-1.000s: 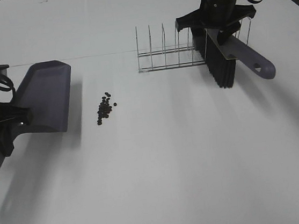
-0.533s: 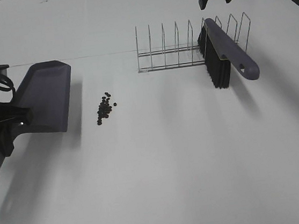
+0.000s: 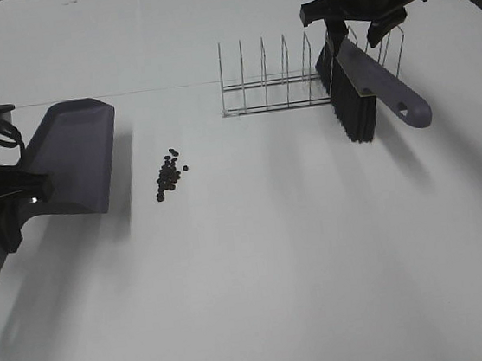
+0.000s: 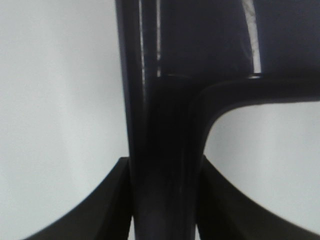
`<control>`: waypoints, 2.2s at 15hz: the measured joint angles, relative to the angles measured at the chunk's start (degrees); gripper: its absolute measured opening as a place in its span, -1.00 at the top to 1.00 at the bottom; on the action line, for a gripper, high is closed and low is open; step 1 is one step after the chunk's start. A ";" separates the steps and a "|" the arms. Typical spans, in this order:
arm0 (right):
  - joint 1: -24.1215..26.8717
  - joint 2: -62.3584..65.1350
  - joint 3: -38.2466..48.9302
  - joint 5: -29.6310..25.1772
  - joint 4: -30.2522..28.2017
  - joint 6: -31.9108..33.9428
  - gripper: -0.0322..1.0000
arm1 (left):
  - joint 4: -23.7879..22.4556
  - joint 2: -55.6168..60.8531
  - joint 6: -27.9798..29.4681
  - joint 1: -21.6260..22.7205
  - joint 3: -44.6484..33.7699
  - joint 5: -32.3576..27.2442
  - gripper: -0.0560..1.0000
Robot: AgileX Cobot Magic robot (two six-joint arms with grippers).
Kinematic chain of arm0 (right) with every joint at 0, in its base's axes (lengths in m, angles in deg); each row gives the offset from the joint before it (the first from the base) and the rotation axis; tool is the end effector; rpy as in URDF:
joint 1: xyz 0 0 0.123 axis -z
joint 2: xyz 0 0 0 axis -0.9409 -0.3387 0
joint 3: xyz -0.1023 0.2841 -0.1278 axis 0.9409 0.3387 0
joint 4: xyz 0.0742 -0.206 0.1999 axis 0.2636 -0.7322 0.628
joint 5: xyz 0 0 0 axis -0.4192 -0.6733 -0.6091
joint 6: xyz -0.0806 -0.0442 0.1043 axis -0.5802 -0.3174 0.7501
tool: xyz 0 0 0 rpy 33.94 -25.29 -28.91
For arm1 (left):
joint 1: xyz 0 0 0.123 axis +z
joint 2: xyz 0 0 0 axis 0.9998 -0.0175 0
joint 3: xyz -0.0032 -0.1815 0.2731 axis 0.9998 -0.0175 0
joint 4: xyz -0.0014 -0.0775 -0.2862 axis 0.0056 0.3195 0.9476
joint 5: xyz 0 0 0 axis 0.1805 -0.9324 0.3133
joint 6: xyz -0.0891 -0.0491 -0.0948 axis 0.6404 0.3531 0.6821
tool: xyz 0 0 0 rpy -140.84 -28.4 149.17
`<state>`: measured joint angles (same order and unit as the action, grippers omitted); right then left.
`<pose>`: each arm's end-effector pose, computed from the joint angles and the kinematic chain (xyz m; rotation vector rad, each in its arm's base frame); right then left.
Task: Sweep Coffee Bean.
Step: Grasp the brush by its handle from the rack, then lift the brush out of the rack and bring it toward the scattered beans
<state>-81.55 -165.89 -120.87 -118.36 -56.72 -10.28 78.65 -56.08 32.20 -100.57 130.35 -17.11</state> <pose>0.6004 0.1091 0.1787 -0.1408 2.7430 -0.0345 0.3678 -0.0752 0.1348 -0.0931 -3.1099 -0.0082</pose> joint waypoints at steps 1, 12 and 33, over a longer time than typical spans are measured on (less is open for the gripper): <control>0.00 -0.40 0.00 0.34 0.23 -0.06 -0.08 | 0.00 0.00 0.00 0.00 0.00 0.00 0.24; 0.00 -4.13 0.00 1.26 0.23 -0.23 0.11 | 0.00 0.00 0.00 0.00 0.00 -0.52 0.24; 0.11 0.34 -1.78 -1.95 -0.40 2.69 0.34 | 0.00 0.17 -0.23 0.00 0.00 -0.52 0.24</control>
<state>-81.43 -165.54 -122.64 -120.31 -57.12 -7.58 78.65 -55.91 31.97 -100.57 130.35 -17.63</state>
